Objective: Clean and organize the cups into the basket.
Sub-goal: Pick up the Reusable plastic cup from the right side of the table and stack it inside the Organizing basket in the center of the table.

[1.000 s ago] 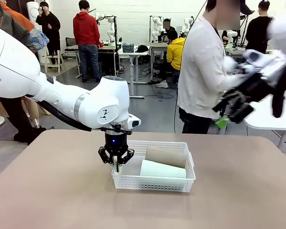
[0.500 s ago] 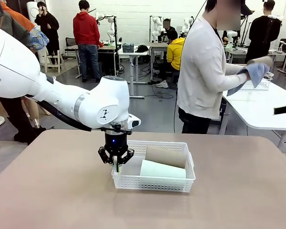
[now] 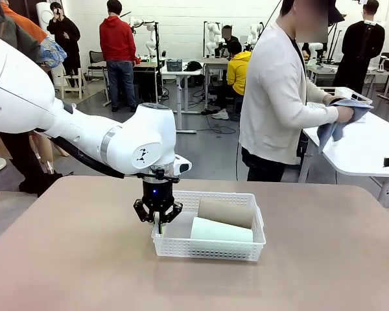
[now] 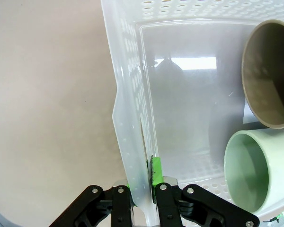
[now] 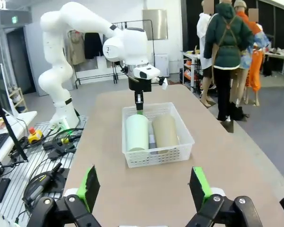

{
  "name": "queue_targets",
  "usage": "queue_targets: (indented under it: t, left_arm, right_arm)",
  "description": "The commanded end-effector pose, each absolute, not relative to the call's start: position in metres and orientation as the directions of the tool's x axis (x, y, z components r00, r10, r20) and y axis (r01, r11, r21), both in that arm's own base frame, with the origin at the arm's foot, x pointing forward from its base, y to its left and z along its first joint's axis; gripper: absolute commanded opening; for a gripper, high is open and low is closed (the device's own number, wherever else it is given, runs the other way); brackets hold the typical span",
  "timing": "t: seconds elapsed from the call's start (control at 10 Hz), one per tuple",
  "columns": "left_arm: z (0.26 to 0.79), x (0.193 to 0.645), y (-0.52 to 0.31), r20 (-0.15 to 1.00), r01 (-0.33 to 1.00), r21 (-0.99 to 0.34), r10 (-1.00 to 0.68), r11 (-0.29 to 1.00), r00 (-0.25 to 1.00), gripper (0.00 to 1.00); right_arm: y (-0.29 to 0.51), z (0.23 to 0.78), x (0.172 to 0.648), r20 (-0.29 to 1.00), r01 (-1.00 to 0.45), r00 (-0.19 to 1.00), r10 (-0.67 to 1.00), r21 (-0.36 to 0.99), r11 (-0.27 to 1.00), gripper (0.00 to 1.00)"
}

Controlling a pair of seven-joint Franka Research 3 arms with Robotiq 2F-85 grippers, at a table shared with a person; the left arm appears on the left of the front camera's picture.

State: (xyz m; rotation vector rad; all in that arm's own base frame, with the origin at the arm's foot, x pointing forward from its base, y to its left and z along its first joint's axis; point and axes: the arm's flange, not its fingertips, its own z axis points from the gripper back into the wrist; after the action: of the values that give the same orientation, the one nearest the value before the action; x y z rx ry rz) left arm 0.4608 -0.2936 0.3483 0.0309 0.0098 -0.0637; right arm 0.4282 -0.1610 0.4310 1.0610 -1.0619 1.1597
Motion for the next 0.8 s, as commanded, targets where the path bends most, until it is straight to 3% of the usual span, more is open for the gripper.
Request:
queue_targets:
  t: [0.0,0.1,0.7]
  left_arm:
    - [0.348,0.459,-0.294,-0.013,0.069,0.032,-0.068,0.997,0.998,0.0]
    - [0.348,0.459,-0.294,-0.013,0.069,0.032,-0.068,0.997,0.998,0.0]
    - [0.348,0.459,-0.294,-0.013,0.069,0.032,-0.068,0.997,0.998,0.0]
  right_arm:
    - [-0.145,0.45,0.421,0.988,-0.973,0.035,0.149,0.0,0.23,1.0]
    - [-0.161,0.431,0.428,0.982,-0.993,0.093,0.166,0.078,0.093,1.0]
    - [-0.161,0.431,0.428,0.982,-0.993,0.093,0.166,0.078,0.093,1.0]
